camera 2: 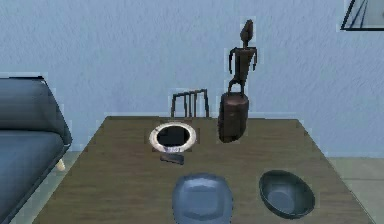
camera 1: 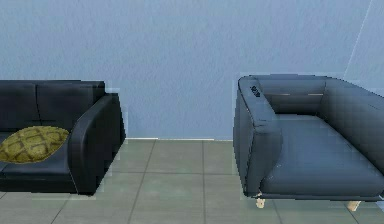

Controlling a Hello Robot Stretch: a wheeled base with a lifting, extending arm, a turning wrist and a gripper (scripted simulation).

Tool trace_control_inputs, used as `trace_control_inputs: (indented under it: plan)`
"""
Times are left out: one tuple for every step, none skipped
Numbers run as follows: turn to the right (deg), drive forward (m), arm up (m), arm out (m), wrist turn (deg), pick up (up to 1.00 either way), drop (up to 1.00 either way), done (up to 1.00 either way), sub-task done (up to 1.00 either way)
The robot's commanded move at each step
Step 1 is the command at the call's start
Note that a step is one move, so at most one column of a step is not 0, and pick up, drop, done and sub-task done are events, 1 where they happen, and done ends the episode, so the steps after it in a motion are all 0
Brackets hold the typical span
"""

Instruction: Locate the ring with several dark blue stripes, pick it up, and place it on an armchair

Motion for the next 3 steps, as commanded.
trace_control_inputs:
  plan:
    - [0.0, 0.00, 0.50, 0.00, 0.0, 0.00, 0.00, 0.00, 0.00]
    - [0.0, 0.00, 0.32, 0.00, 0.0, 0.00, 0.00, 0.00, 0.00]
    - [0.0, 0.00, 0.00, 0.42, 0.0, 0.00, 0.00, 0.00, 0.00]
